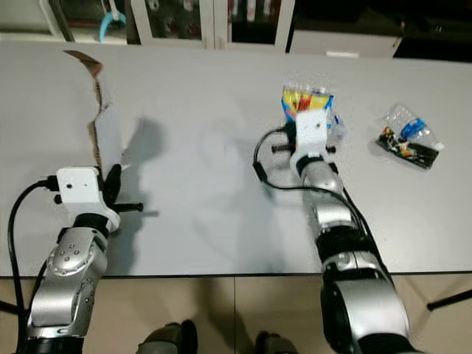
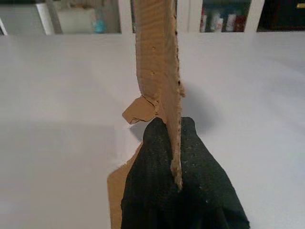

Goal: Picking trash to rubbish bin

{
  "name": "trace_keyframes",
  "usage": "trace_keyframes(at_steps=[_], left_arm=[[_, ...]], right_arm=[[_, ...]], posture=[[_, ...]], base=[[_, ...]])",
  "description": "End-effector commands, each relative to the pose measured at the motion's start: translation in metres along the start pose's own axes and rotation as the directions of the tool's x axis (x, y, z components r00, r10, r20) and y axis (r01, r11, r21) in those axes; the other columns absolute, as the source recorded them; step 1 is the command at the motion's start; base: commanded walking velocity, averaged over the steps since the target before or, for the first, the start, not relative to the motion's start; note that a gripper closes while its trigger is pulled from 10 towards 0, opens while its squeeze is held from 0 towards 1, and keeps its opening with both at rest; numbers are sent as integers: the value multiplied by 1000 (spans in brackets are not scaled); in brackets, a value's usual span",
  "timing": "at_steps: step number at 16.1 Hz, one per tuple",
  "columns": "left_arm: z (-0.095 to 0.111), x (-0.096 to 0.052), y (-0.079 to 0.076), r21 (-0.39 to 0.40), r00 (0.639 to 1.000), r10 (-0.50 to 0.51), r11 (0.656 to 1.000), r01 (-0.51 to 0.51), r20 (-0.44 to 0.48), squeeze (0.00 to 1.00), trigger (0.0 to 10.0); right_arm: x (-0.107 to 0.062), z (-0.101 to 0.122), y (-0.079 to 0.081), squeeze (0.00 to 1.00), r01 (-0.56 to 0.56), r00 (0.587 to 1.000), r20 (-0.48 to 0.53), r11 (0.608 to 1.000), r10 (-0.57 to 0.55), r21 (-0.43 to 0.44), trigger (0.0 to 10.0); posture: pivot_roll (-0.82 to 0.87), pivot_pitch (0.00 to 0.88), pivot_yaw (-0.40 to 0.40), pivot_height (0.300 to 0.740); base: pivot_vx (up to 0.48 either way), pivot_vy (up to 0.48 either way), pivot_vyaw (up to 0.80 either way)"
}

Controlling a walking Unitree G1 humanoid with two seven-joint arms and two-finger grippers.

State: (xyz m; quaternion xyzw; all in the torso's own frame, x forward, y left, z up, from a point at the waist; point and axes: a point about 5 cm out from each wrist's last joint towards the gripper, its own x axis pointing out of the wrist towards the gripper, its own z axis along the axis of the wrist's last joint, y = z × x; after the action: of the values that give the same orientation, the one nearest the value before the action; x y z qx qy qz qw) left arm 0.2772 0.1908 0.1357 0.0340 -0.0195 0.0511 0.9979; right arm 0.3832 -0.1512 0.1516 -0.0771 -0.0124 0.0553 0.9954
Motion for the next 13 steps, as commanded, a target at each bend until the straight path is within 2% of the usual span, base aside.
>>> trace_keyframes(at_steps=[1,3,5,8,9,10,13], left_arm=[[-5,-5,2,10,1000,20,1000,-20,-13,0,10000],[-8,-8,-1,-6,1000,17,1000,-18,-23,0,10000],[-7,-8,-7,-36,1000,7,999,-7,-12,0,10000],[-1,-7,-7,-51,1000,15,999,-15,8,0,10000],[0,-8,-5,-52,1000,26,998,-26,13,0,10000],[1,-9,-6,-52,1000,29,998,-28,12,0,10000],[-3,-9,-9,-69,1000,26,997,-26,-10,0,10000]], right_arm=[[-3,-6,-7,0,24,999,-42,998,-27,-60,0],[-5,-8,-8,0,12,999,-47,998,-15,-66,0],[-8,-10,-12,0,-8,998,-56,999,5,-37,0],[-10,-10,-15,0,17,998,-58,1000,-18,-20,0],[-12,-7,-14,0,5,999,-39,1000,-6,-14,2824],[-13,-7,-13,0,-1,999,-38,1000,0,-15,10000],[-15,-10,-12,0,-8,998,-62,1000,7,-13,10000]], posture=[[-16,68,-23,740],[-26,68,-21,740],[-26,69,-23,740],[-30,79,-26,740],[-31,81,-26,740],[-35,85,-29,740],[-38,87,-28,740]], base=[[0,0,0],[0,0,0],[0,0,0],[0,0,0],[0,0,0],[0,0,0],[0,0,-354]])
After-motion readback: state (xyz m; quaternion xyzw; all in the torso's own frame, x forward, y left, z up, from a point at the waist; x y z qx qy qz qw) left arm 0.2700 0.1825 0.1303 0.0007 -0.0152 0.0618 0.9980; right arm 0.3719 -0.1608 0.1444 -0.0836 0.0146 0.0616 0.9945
